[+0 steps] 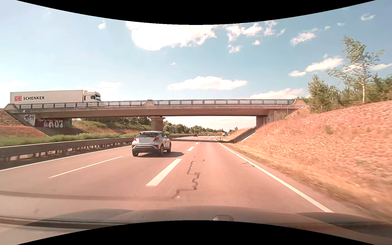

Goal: Follow the waypoints while adhering to traffic rules and regulations

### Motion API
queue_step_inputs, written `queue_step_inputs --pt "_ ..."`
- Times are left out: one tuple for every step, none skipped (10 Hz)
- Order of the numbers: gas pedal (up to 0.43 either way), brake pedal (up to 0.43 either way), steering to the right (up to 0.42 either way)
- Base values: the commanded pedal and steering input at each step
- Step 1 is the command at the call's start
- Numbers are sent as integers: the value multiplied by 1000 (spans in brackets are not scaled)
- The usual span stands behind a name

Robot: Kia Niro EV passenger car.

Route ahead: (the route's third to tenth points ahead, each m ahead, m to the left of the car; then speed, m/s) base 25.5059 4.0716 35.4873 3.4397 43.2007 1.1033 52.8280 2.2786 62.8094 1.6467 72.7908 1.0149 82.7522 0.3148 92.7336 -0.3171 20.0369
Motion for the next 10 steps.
queue_step_inputs --pt "0 195 4" --pt "0 195 4" --pt "0 195 4" --pt "0 195 3" --pt "0 195 3" --pt "0 195 4" --pt "0 195 4" --pt "0 195 2" --pt "0 195 1" --pt "0 195 1"
